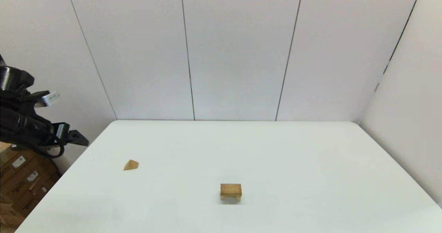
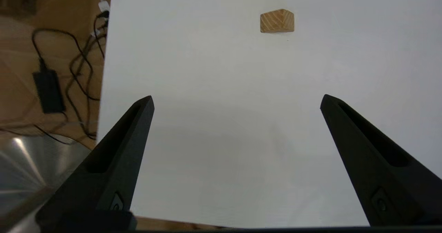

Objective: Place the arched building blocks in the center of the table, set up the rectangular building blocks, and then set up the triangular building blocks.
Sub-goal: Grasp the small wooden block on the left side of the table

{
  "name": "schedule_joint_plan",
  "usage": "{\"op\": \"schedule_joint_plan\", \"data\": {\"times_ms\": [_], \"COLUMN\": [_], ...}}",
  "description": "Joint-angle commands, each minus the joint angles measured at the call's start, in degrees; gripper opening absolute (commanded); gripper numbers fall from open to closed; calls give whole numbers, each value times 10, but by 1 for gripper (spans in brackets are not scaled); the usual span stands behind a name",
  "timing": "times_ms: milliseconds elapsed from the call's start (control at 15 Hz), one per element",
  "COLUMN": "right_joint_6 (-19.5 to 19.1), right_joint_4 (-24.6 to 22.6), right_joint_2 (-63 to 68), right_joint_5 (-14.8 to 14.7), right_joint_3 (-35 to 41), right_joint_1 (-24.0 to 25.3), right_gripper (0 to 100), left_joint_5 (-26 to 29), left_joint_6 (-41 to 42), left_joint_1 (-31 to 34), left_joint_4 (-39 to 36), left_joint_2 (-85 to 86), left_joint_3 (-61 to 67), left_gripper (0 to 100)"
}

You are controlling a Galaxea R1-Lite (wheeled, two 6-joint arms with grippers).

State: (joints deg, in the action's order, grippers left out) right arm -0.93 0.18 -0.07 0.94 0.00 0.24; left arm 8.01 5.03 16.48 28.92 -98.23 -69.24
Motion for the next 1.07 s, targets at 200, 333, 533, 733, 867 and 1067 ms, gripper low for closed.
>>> {"op": "schedule_joint_plan", "data": {"times_ms": [200, 333, 533, 733, 867, 1067], "right_joint_6": [0, 0, 0, 0, 0, 0], "right_joint_4": [0, 0, 0, 0, 0, 0], "right_joint_2": [0, 0, 0, 0, 0, 0], "right_joint_5": [0, 0, 0, 0, 0, 0], "right_joint_3": [1, 1, 1, 1, 1, 1], "right_joint_1": [0, 0, 0, 0, 0, 0], "right_gripper": [100, 100, 100, 100, 100, 100], "left_joint_5": [2, 3, 3, 3, 3, 1], "left_joint_6": [176, 236, 343, 477, 567, 647], "left_joint_1": [1, 1, 0, -6, -12, -32], "left_joint_4": [4, 9, 54, 99, 149, 221], "left_joint_2": [-166, -201, -244, -276, -295, -327], "left_joint_3": [-126, -152, -221, -295, -346, -417], "left_gripper": [100, 100, 100, 100, 100, 100]}}
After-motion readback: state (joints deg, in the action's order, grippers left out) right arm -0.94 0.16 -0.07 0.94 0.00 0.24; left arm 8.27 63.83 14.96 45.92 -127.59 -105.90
